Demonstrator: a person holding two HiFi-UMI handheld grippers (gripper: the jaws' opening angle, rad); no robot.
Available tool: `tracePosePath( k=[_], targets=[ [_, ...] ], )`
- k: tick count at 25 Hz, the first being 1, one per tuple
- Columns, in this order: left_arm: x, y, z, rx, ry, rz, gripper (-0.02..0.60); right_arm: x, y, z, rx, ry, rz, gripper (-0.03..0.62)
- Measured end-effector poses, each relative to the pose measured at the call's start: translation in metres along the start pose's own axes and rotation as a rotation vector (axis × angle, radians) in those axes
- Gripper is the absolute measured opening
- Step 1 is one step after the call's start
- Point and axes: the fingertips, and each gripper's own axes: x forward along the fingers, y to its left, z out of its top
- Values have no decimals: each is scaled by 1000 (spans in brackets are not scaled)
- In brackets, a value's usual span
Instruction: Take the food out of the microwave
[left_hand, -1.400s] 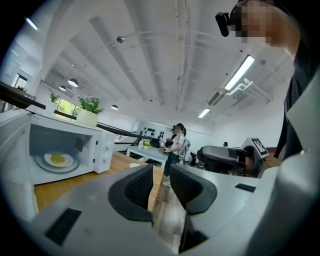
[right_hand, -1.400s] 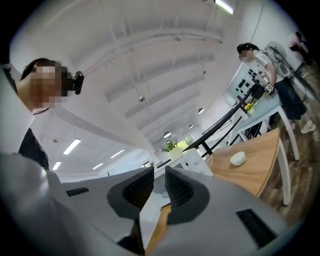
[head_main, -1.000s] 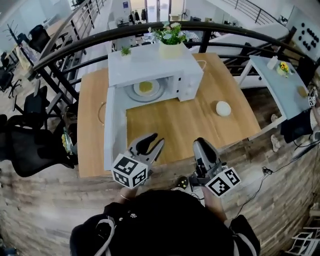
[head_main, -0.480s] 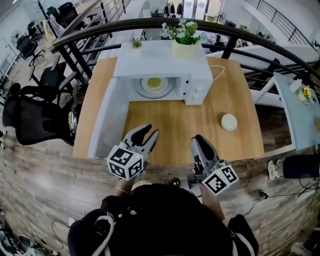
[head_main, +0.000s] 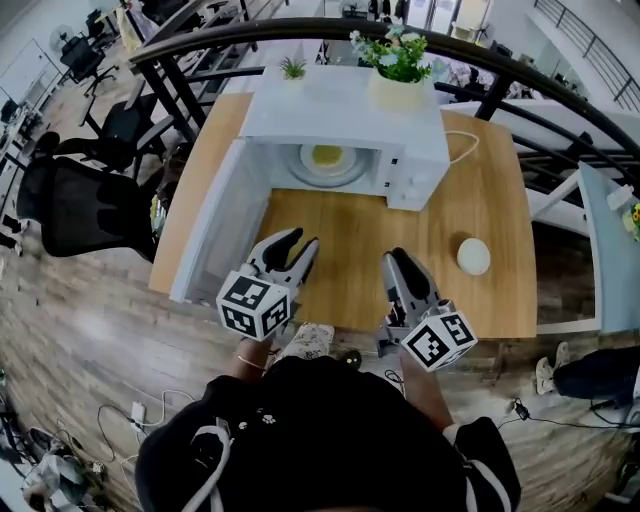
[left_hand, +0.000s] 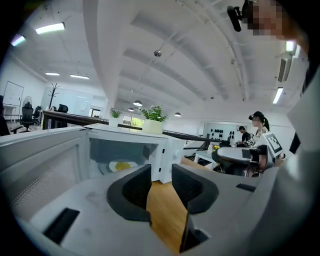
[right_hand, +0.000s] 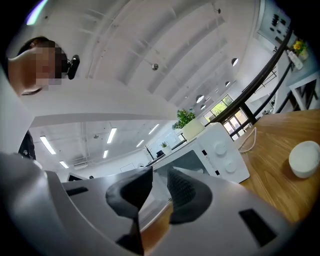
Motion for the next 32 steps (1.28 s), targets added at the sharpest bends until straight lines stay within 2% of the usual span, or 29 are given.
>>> tracePosePath(
  k=[8, 15, 24, 29, 32],
  targets=[
    [51, 58, 11, -31, 21, 48, 112, 71, -27, 15, -30, 29, -42, 98],
    [103, 110, 7, -62, 69, 70, 130, 144, -59, -11, -25, 133, -112, 115],
    [163, 184, -38, -113, 165, 197, 153, 221, -111, -53, -31, 235, -252, 144],
    [180, 208, -56, -143, 201, 236, 166, 251, -138, -72, -32, 273, -335, 158],
    [188, 216, -62, -135, 228, 258, 170, 264, -154, -80, -57, 309, -393, 186]
  ],
)
